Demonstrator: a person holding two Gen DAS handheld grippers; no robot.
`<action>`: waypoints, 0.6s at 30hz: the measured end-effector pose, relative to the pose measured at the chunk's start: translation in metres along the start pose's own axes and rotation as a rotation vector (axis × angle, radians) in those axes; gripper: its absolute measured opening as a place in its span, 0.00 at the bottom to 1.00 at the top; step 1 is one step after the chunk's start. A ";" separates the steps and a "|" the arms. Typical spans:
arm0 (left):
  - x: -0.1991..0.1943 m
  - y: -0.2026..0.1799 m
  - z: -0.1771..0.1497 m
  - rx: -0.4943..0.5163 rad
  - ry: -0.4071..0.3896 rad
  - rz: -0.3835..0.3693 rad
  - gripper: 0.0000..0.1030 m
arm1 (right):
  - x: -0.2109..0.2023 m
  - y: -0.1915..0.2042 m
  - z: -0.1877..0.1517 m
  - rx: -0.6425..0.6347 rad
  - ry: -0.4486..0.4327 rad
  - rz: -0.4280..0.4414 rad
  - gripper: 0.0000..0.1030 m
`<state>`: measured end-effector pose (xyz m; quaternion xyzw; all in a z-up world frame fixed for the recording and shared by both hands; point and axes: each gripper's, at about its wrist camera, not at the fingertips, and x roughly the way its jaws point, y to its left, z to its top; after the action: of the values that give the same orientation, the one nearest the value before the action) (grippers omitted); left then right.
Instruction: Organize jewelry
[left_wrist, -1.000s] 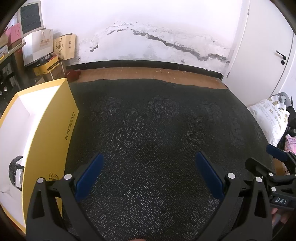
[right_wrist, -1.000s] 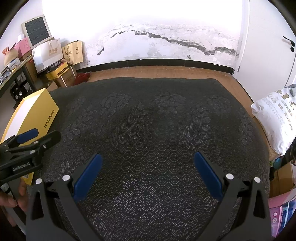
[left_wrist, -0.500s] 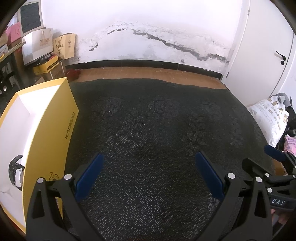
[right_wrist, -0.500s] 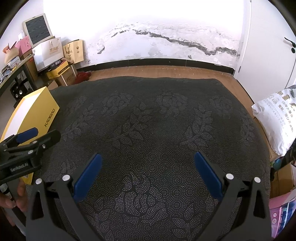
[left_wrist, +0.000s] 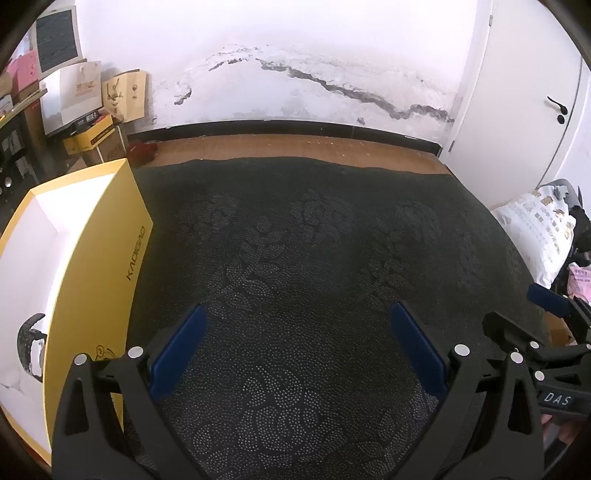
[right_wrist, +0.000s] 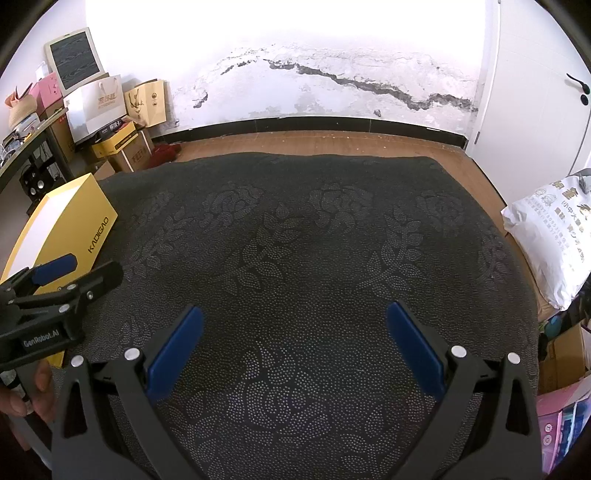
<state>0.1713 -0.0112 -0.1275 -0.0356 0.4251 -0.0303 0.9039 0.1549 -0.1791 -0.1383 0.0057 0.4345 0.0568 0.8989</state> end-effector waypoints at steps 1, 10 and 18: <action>0.000 0.000 0.000 -0.003 0.000 -0.001 0.94 | 0.000 0.000 0.000 -0.001 0.000 -0.001 0.94; -0.005 0.002 -0.003 -0.032 -0.031 -0.004 0.94 | 0.001 -0.001 0.000 -0.003 0.000 -0.006 0.94; -0.005 -0.002 -0.003 -0.018 -0.034 0.019 0.94 | 0.001 0.000 0.000 -0.003 0.001 -0.005 0.94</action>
<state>0.1660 -0.0133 -0.1258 -0.0401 0.4103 -0.0174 0.9109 0.1550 -0.1794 -0.1392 0.0031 0.4350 0.0551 0.8988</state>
